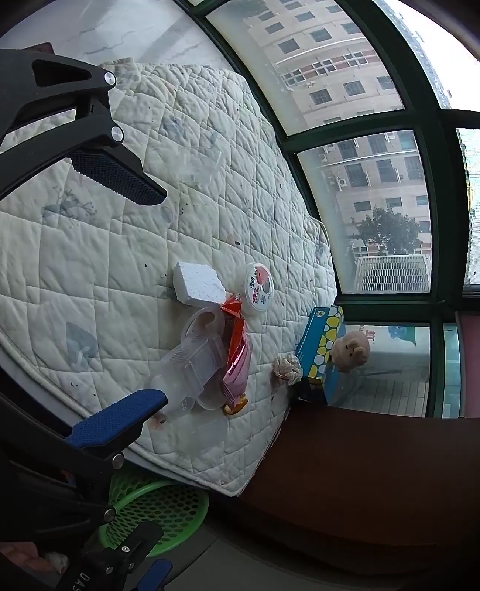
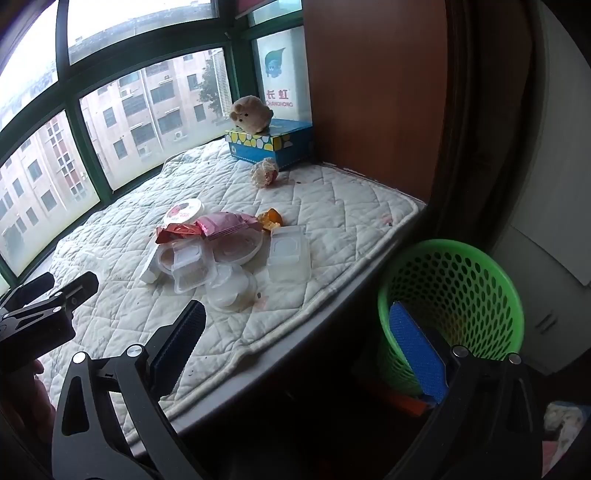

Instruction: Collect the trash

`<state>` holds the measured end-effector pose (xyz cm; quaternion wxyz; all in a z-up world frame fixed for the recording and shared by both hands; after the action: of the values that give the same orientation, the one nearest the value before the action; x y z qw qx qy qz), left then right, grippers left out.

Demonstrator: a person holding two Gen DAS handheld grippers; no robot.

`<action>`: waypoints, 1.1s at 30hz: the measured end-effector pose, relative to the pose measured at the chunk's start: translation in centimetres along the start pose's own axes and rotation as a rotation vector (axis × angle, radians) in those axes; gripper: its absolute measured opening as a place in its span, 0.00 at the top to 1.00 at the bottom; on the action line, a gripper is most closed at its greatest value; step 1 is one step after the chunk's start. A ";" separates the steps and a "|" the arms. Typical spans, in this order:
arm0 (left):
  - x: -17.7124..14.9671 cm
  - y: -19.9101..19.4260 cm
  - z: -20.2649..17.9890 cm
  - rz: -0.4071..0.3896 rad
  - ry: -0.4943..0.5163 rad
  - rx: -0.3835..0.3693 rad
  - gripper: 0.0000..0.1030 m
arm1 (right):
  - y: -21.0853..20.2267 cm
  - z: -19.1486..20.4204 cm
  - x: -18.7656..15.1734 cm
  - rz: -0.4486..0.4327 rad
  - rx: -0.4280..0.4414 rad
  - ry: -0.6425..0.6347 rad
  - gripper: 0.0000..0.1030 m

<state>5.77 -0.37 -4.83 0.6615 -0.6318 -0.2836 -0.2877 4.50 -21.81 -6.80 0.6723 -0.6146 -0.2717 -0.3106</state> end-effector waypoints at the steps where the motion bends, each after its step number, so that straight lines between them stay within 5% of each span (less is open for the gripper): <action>1: 0.0 0.0 0.0 0.000 -0.002 -0.001 0.06 | 0.0 0.0 0.0 0.000 0.001 0.000 0.04; 33: -0.2 0.4 0.5 0.007 -0.008 -0.006 0.06 | 0.1 -0.1 0.0 0.003 0.005 0.007 0.04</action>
<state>5.96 0.20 -5.23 0.6594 -0.6360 -0.2830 -0.2840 4.55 -21.93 -6.90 0.6753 -0.6122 -0.2694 -0.3109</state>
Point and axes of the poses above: each gripper's, at about its wrist camera, not at the fingertips, and y roughly the way its jaws point, z to its left, x to its top, the point moved 8 cm from there along y, roughly the way its jaws point, and after that the axes turned 2 degrees about x, right-handed, at the moved point
